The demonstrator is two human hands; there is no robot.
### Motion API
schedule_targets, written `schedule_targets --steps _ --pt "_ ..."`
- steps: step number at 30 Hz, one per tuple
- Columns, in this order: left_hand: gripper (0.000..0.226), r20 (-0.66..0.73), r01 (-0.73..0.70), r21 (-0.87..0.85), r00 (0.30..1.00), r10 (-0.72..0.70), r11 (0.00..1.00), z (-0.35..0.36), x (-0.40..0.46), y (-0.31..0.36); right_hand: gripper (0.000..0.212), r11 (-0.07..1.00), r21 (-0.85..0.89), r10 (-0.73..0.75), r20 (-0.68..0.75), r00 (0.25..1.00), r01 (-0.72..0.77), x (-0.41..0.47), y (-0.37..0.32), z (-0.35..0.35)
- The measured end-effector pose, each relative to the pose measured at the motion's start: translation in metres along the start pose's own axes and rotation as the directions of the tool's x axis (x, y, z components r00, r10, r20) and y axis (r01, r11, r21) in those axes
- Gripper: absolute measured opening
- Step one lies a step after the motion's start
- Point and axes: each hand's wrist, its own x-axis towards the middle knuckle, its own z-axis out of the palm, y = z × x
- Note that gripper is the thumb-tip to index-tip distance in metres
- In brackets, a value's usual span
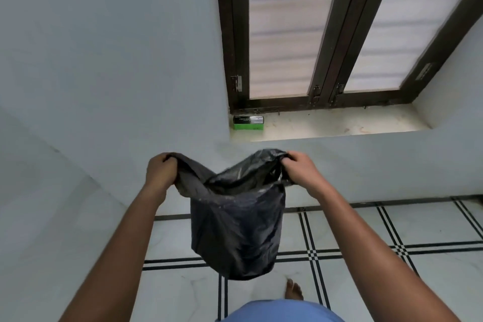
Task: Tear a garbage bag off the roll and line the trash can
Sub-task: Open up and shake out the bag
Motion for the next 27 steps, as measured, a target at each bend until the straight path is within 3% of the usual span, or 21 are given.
schedule_targets --steps 2,5,12,15,17,19,21,22,23,24,25,27 --pt "0.024 0.12 0.163 -0.288 0.984 -0.133 0.944 -0.004 0.002 0.006 0.024 0.983 0.181 0.04 -0.028 0.999 -0.034 -0.001 -0.009 -0.005" --pt "0.031 0.301 0.296 -0.481 0.94 -0.162 0.826 -0.007 -0.001 0.006 0.023 0.947 0.314 0.067 -0.002 0.998 -0.063 -0.008 -0.016 -0.005" --pt "0.021 0.381 0.321 -0.502 0.916 -0.127 0.803 0.002 -0.019 0.009 0.019 0.785 0.591 0.151 0.105 0.983 -0.184 -0.026 -0.012 -0.002" --pt "0.028 0.418 0.309 -0.413 0.9 -0.123 0.857 -0.001 -0.022 0.003 0.036 0.752 0.638 0.103 0.136 0.985 -0.166 -0.031 -0.005 0.0" --pt "0.031 0.425 0.29 -0.363 0.897 -0.12 0.886 -0.003 -0.024 -0.004 0.047 0.807 0.582 0.051 0.103 0.993 -0.101 -0.036 0.001 0.003" --pt "0.026 0.409 0.258 -0.349 0.907 -0.1 0.901 -0.007 -0.026 -0.012 0.056 0.918 0.391 0.038 0.078 0.996 -0.066 -0.043 0.007 0.007" --pt "0.023 0.391 0.244 -0.37 0.916 -0.089 0.896 -0.007 -0.028 -0.019 0.052 0.996 -0.066 0.064 0.076 0.995 -0.059 -0.05 0.013 0.012" --pt "0.023 0.391 0.247 -0.385 0.916 -0.086 0.889 -0.007 -0.028 -0.022 0.053 0.928 -0.367 0.095 0.076 0.993 -0.061 -0.054 0.014 0.017" --pt "0.023 0.398 0.249 -0.392 0.914 -0.08 0.886 -0.006 -0.03 -0.024 0.054 0.793 -0.607 0.105 0.057 0.993 -0.049 -0.058 0.014 0.022" --pt "0.024 0.414 0.253 -0.387 0.907 -0.078 0.887 -0.004 -0.033 -0.026 0.052 0.7 -0.713 0.078 0.032 0.996 -0.032 -0.066 0.013 0.03" --pt "0.027 0.433 0.254 -0.377 0.899 -0.073 0.891 -0.001 -0.037 -0.026 0.051 0.716 -0.698 0.007 0.012 1.0 0.003 -0.074 0.009 0.036" --pt "0.03 0.484 0.261 -0.341 0.872 -0.069 0.903 0.003 -0.046 -0.026 0.061 0.885 -0.438 -0.161 0.025 0.987 0.156 -0.093 -0.003 0.05"
